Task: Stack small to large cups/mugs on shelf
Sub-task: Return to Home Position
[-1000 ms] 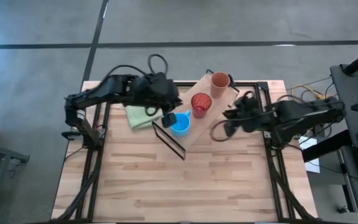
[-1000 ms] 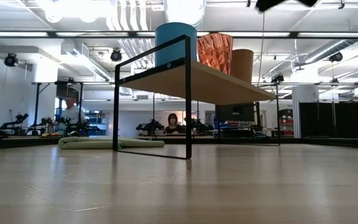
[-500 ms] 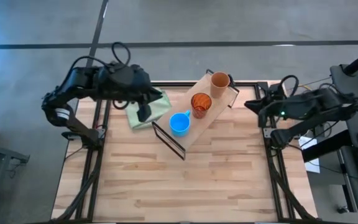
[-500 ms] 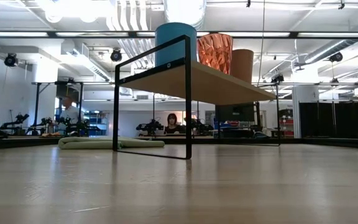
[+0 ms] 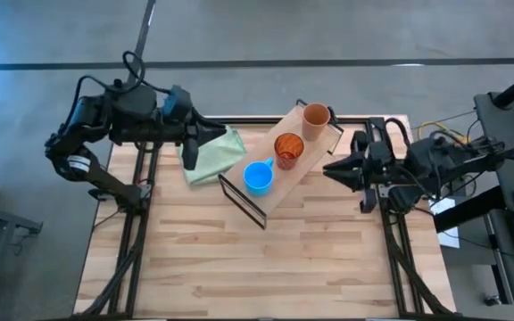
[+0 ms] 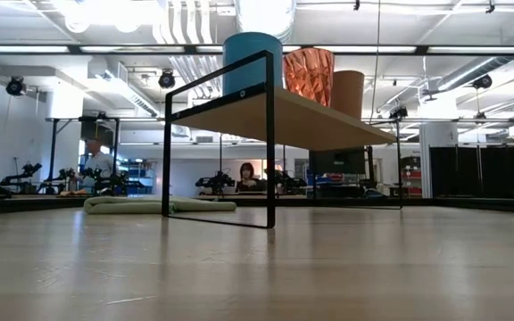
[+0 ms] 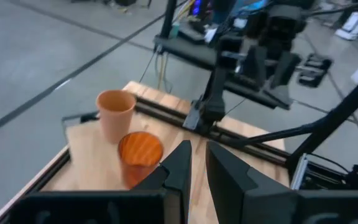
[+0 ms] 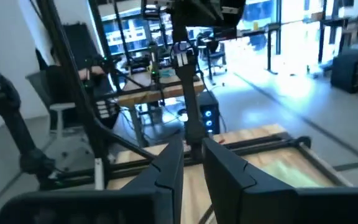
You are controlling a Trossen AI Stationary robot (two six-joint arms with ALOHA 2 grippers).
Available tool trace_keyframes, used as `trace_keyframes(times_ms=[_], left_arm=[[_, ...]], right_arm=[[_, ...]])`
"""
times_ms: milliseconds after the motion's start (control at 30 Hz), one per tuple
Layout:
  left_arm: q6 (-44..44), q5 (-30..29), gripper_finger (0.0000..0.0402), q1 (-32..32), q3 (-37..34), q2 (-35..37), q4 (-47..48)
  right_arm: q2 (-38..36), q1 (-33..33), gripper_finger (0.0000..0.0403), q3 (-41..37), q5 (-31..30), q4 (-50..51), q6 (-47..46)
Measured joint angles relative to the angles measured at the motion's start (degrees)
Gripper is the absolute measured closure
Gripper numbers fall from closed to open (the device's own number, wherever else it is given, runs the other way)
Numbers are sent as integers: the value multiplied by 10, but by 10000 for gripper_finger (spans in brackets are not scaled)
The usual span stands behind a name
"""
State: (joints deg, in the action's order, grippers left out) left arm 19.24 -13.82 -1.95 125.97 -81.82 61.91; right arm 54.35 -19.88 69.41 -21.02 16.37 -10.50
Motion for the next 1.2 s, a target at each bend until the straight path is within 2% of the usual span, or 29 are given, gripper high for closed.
trace_keyframes(times_ms=[167,367,467,600,867,933,1100,1200], left_arm=[[-17,0,368,-9,-24,6,-29],[-8,-1,368,-8,-112,40,-71],[11,-1,368,-8,-173,79,-108],[15,-2,368,-8,-269,148,-182],[19,3,368,-8,-491,275,-369],[32,13,368,-8,-545,298,-415],[57,40,368,-8,-669,356,-504],[73,52,368,-8,-727,398,-539]], right_arm=[[-14,21,349,1,-6,14,22],[-52,43,349,-16,0,23,20],[-73,45,349,-47,0,21,4],[-95,57,349,-104,0,-34,-14],[-104,128,349,-202,8,-96,-63],[-101,155,349,-221,47,-115,-66],[-88,231,349,-265,201,-209,-72],[-83,262,349,-281,220,-192,-89]])
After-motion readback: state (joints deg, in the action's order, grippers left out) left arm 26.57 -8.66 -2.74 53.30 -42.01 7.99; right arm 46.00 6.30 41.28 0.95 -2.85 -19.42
